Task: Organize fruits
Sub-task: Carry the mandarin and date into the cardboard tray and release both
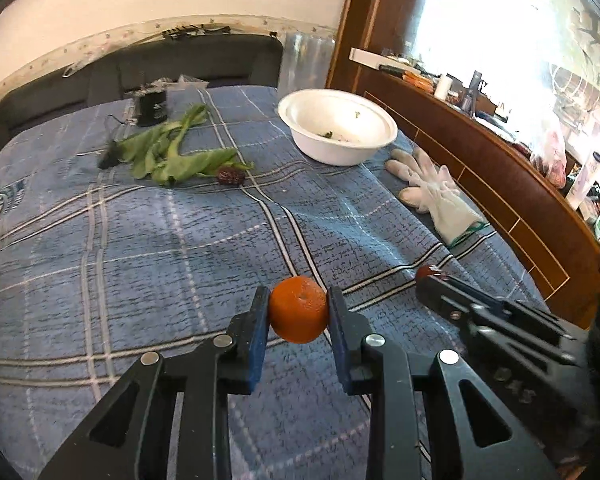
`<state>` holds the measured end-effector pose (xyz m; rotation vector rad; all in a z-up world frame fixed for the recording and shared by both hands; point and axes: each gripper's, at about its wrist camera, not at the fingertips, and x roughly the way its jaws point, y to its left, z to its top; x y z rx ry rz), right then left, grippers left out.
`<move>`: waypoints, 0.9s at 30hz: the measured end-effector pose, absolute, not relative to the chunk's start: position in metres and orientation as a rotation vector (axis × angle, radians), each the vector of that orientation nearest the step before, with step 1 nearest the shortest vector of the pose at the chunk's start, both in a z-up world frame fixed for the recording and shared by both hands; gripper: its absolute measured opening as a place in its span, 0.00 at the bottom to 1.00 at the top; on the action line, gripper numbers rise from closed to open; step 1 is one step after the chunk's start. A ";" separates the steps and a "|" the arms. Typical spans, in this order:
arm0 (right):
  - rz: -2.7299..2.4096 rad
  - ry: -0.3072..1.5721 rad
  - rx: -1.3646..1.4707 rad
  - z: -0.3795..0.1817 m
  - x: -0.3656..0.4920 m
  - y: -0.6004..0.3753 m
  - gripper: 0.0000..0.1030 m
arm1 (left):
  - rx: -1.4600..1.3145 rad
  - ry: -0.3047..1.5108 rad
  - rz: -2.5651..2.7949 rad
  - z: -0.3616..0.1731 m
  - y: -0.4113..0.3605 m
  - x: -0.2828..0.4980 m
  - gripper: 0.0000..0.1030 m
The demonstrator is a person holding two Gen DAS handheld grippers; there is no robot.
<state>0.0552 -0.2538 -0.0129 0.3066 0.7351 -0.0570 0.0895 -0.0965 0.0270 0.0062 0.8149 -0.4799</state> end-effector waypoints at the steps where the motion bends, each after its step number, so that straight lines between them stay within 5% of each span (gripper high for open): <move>1: -0.055 0.732 0.296 -0.012 0.055 -0.252 0.22 | -0.001 0.806 -0.473 0.033 -0.091 0.084 0.26; 13: -0.059 0.722 0.194 -0.014 0.051 -0.231 0.22 | -0.162 0.742 -0.216 0.074 0.057 0.024 0.26; 27: 0.192 0.763 0.195 0.019 0.028 -0.142 0.22 | -0.334 0.782 0.159 0.057 0.243 -0.019 0.27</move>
